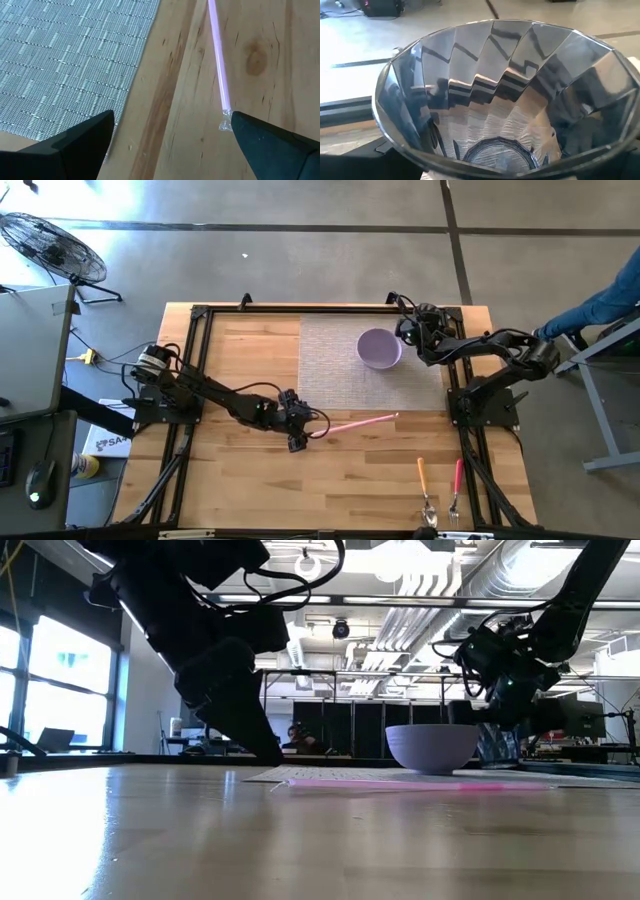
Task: Pick & Place Utensil
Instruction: Put the blue cup on the gray mat to the top right of the violet bowl
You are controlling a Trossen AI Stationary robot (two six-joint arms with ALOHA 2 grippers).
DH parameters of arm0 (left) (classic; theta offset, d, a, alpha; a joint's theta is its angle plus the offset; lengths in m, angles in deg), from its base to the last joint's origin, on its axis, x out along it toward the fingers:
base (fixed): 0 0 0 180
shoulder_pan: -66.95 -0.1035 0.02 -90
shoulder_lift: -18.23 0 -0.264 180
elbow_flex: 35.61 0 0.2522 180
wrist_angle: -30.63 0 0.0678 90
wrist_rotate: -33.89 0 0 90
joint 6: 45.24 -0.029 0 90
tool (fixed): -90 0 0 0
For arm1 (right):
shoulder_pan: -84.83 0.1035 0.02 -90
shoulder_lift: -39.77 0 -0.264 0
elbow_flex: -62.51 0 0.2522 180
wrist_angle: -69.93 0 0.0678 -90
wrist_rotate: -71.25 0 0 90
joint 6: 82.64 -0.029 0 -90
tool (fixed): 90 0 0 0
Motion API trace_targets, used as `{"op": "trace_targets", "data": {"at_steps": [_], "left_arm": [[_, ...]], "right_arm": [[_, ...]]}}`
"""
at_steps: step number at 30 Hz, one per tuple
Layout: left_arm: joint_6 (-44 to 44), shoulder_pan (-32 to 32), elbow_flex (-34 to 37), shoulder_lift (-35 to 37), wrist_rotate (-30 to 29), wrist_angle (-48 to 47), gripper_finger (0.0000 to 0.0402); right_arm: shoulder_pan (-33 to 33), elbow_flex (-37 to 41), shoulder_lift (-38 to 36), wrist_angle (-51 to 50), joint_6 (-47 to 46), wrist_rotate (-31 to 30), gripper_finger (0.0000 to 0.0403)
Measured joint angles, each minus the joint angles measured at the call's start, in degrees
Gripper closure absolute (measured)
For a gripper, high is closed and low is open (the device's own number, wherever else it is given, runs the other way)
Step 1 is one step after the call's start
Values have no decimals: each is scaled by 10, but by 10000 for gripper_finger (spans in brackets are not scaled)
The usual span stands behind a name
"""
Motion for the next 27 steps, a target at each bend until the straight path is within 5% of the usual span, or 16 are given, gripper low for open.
{"op": "trace_targets", "data": {"at_steps": [4,27], "left_arm": [[0,0,0,0,0,0,5],[0,-1,0,0,0,4,5]], "right_arm": [[0,1,2,-2,-8,-35,15],[-6,1,2,-55,-32,-28,15]]}}
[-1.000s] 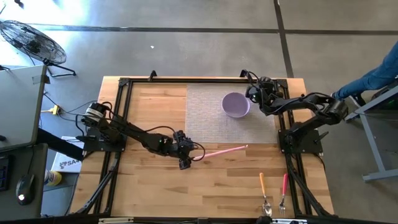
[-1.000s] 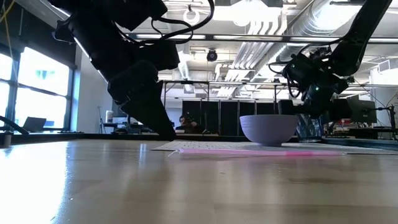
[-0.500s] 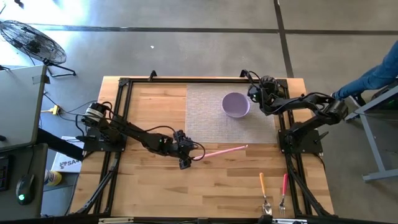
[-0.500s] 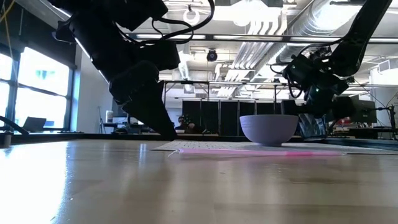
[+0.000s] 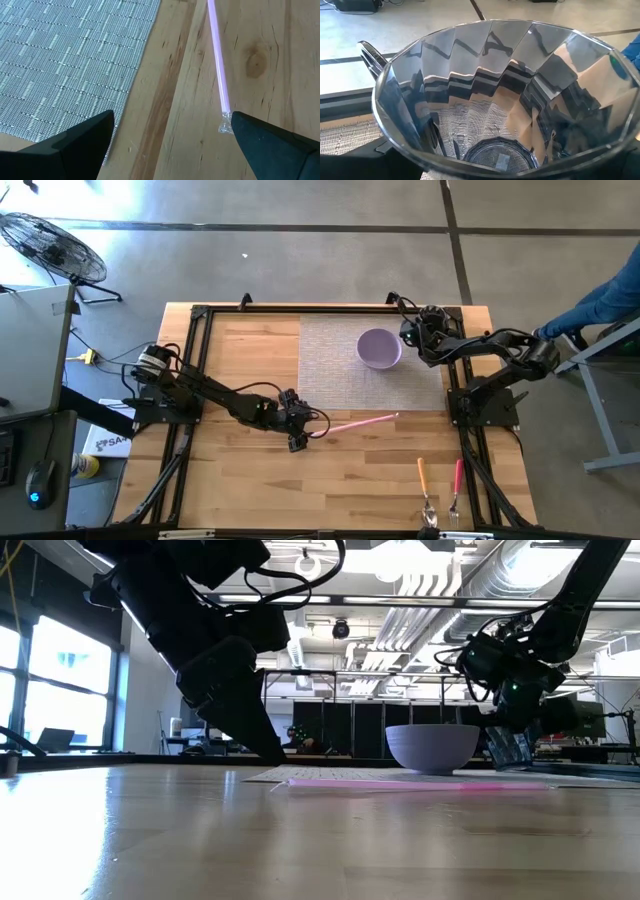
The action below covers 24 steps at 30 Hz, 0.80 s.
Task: Pick & Place Utensil
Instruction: Put the blue cup on the gray mat to the top right of the violet bowl
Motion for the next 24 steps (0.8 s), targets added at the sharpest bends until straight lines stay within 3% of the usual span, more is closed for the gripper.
{"op": "trace_targets", "data": {"at_steps": [19,24], "left_arm": [[0,0,0,0,0,0,5],[0,0,0,0,0,1,5]], "right_arm": [[0,-1,-1,-22,-37,2,16],[0,-1,-1,-26,-36,3,32]]}}
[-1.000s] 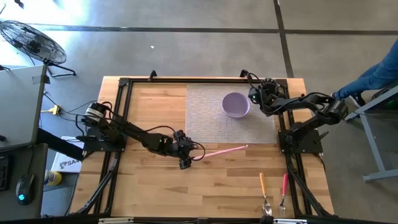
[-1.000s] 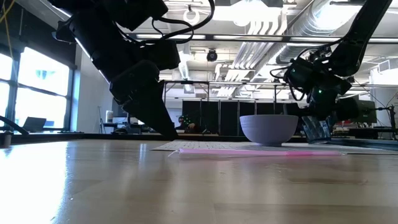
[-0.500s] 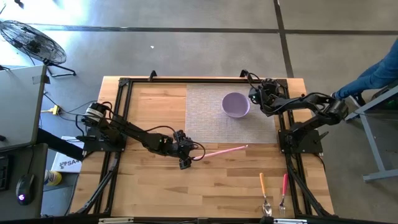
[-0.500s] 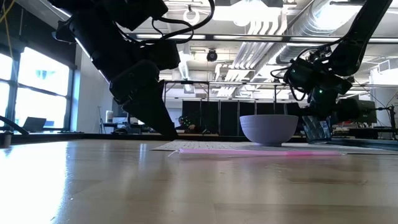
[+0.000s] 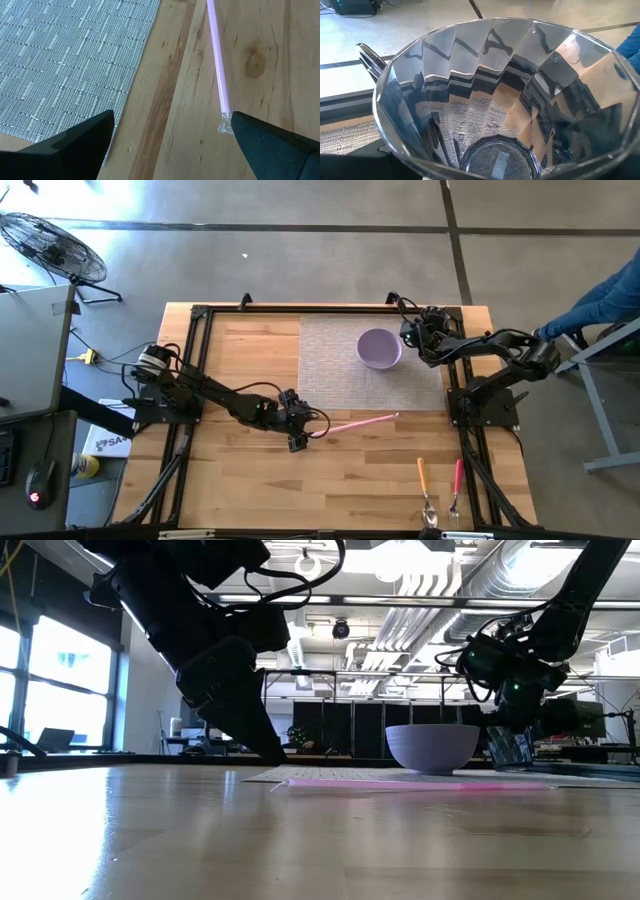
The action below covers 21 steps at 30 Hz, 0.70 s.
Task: Pick & Place Utensil
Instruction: Put the blue cup on the gray mat to the top right of the violet bowl
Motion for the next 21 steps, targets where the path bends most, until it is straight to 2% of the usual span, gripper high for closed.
{"op": "trace_targets", "data": {"at_steps": [4,8,21], "left_arm": [[0,0,0,0,0,0,5],[0,0,0,0,0,0,5],[0,0,0,0,-1,0,5]], "right_arm": [[0,0,0,0,1,0,33],[0,0,0,-1,1,1,11],[0,2,-11,-30,1,57,6]]}}
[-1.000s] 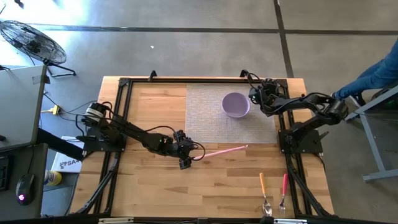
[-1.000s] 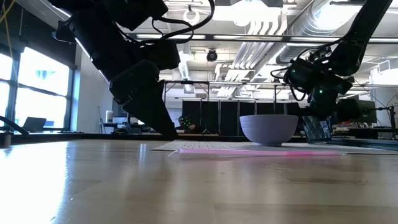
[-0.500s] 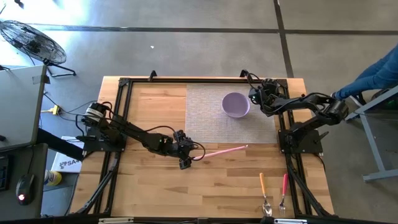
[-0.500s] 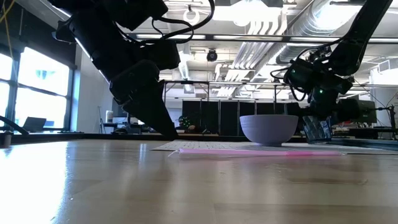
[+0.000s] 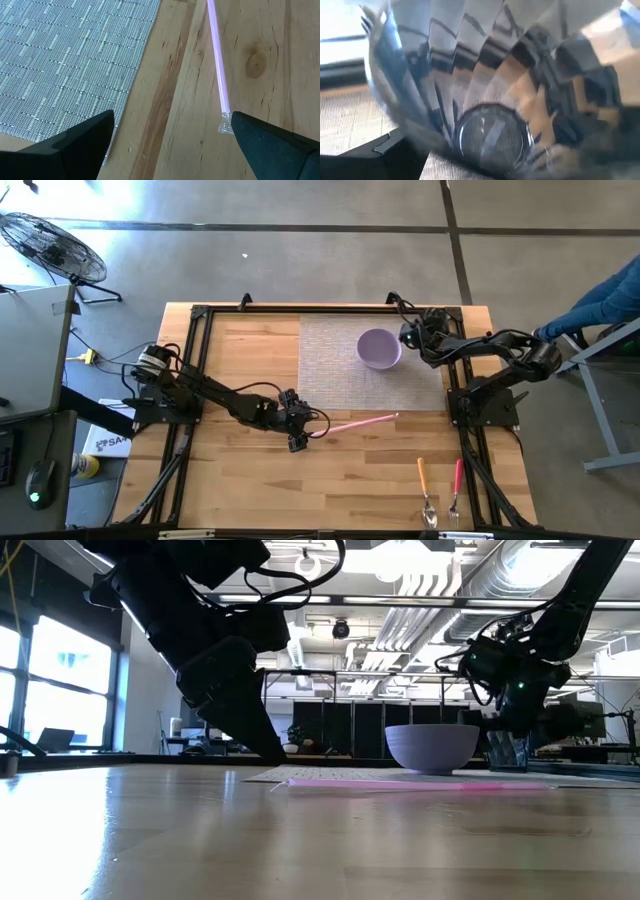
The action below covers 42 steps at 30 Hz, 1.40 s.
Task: Pick & Place Utensil
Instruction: Put the blue cup on the gray mat to the top right of the violet bowl, then put the pink straw into the blue cup
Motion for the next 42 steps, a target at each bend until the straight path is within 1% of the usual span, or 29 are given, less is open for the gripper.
{"op": "trace_targets", "data": {"at_steps": [4,12,15,21,27,33,39,42], "left_arm": [[0,0,0,0,0,0,5],[0,0,0,0,0,0,5],[0,0,0,0,-1,0,5],[0,0,0,0,-1,0,5],[0,0,0,0,-2,2,5],[0,0,0,0,-2,8,5],[0,0,0,0,-2,8,5],[0,0,0,0,-2,17,5]], "right_arm": [[-8,0,0,-28,-15,33,6],[-9,0,-5,-39,-21,57,6],[-9,-1,-30,-60,-27,65,6],[-7,-1,-112,-154,-50,87,7],[13,-1,-176,-226,-64,121,7],[31,-1,-213,-232,-61,142,7],[34,-1,-227,-238,-64,220,8],[36,-1,-231,-250,-62,232,18]]}}
